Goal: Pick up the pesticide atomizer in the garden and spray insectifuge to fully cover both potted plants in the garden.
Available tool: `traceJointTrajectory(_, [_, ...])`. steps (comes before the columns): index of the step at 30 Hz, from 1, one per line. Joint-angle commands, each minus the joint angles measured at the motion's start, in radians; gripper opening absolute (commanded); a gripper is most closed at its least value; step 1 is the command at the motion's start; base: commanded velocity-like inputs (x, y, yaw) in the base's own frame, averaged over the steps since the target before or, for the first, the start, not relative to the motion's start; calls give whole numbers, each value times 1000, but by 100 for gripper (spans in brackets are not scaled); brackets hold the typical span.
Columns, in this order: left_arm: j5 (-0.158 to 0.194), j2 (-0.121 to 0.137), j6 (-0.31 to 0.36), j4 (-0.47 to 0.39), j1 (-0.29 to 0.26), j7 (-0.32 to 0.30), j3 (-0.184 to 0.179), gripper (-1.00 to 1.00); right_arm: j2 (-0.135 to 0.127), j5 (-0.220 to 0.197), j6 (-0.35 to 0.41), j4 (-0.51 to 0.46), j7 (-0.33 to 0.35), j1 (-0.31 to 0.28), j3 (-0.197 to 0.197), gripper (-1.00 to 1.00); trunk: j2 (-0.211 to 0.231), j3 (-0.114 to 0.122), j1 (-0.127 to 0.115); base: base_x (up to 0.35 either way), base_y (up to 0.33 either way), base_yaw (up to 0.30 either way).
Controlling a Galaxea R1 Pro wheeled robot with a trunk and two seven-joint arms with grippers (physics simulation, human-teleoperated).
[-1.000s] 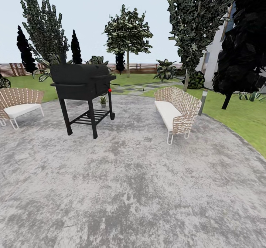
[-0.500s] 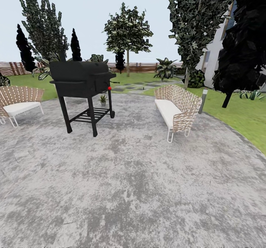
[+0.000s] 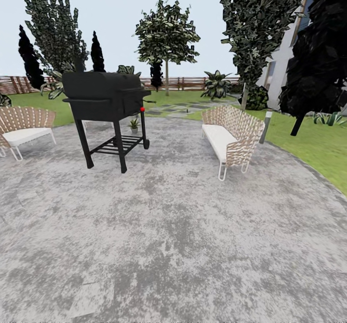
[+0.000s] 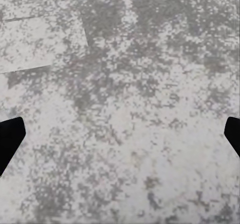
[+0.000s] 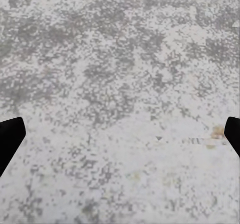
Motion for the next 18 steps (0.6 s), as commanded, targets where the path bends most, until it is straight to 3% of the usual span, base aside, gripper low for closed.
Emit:
traceJointTrajectory(1, [1,0,-4,1,-1,0,0,100,0,0,-3,1,0,-1,0,100,-8,-6,4,0,0,0])
traceJointTrajectory(18, [0,2,-3,1,-1,0,0,100,0,0,-3,1,0,-1,0,100,-127,-86,69,0,0,0])
